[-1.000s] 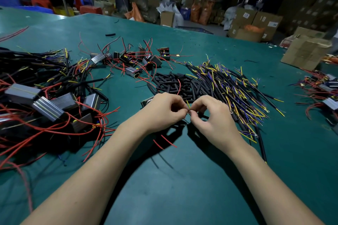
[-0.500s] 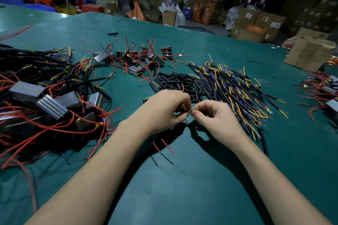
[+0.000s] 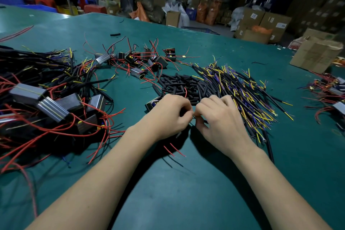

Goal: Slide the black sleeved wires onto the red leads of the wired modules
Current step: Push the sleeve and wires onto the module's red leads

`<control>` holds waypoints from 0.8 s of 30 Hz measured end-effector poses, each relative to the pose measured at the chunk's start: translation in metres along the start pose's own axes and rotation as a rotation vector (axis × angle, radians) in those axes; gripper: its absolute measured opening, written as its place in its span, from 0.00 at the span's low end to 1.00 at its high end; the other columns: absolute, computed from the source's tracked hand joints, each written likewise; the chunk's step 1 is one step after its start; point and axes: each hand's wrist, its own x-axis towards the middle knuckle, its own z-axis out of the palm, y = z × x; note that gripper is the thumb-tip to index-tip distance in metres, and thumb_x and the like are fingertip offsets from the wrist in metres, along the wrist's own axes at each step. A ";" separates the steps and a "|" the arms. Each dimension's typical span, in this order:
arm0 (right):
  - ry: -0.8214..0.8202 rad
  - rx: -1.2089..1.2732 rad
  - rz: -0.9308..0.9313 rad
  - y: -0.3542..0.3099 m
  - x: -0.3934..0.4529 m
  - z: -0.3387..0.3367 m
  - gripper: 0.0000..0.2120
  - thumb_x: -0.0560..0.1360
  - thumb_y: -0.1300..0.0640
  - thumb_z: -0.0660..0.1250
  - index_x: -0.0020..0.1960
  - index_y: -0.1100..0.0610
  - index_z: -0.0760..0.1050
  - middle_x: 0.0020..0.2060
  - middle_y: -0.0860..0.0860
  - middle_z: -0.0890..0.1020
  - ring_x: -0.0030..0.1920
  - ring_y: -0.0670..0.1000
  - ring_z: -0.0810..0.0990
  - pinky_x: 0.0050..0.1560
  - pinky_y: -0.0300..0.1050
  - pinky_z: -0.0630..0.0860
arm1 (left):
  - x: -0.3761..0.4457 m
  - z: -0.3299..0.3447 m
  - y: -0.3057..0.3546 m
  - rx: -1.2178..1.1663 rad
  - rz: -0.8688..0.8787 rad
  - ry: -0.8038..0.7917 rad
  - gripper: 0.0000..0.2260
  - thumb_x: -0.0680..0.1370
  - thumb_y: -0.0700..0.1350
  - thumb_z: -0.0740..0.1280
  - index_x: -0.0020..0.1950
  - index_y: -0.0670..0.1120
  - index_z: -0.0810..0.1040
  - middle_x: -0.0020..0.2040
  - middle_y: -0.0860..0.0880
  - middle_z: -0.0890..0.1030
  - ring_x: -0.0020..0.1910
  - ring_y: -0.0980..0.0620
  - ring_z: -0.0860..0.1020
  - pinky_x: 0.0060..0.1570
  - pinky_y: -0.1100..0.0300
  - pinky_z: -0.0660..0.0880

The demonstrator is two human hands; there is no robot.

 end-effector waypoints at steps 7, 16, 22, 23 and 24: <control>-0.024 0.848 0.477 0.005 -0.004 0.002 0.08 0.74 0.66 0.68 0.43 0.55 0.82 0.40 0.49 0.84 0.42 0.44 0.80 0.48 0.36 0.73 | 0.001 -0.001 -0.004 -0.154 -0.166 0.082 0.07 0.75 0.41 0.68 0.38 0.50 0.79 0.30 0.58 0.77 0.30 0.63 0.74 0.33 0.74 0.66; -0.107 1.278 0.718 0.015 -0.004 0.005 0.02 0.72 0.58 0.71 0.42 0.54 0.82 0.35 0.50 0.84 0.37 0.45 0.81 0.42 0.34 0.76 | -0.001 0.001 -0.002 -0.176 -0.007 0.146 0.03 0.75 0.38 0.69 0.42 0.43 0.80 0.36 0.54 0.79 0.35 0.62 0.74 0.40 0.71 0.69; -0.134 1.222 0.681 0.012 -0.004 0.006 0.01 0.72 0.60 0.72 0.42 0.56 0.81 0.29 0.47 0.80 0.32 0.44 0.75 0.38 0.32 0.72 | -0.002 0.003 -0.003 -0.139 0.085 0.160 0.02 0.75 0.37 0.69 0.43 0.42 0.80 0.39 0.51 0.80 0.38 0.58 0.75 0.42 0.67 0.71; -0.129 1.203 0.666 0.012 -0.004 0.006 0.01 0.72 0.61 0.71 0.42 0.56 0.80 0.29 0.47 0.79 0.32 0.45 0.75 0.38 0.32 0.72 | -0.002 0.003 -0.003 -0.133 0.090 0.157 0.02 0.75 0.37 0.68 0.43 0.42 0.80 0.38 0.51 0.80 0.38 0.58 0.74 0.42 0.67 0.70; -0.124 1.183 0.653 0.011 -0.004 0.006 0.02 0.72 0.61 0.71 0.41 0.57 0.80 0.29 0.49 0.78 0.32 0.45 0.74 0.37 0.33 0.71 | -0.002 0.004 -0.004 -0.128 0.095 0.151 0.02 0.75 0.37 0.68 0.43 0.42 0.80 0.38 0.51 0.79 0.37 0.59 0.74 0.42 0.68 0.70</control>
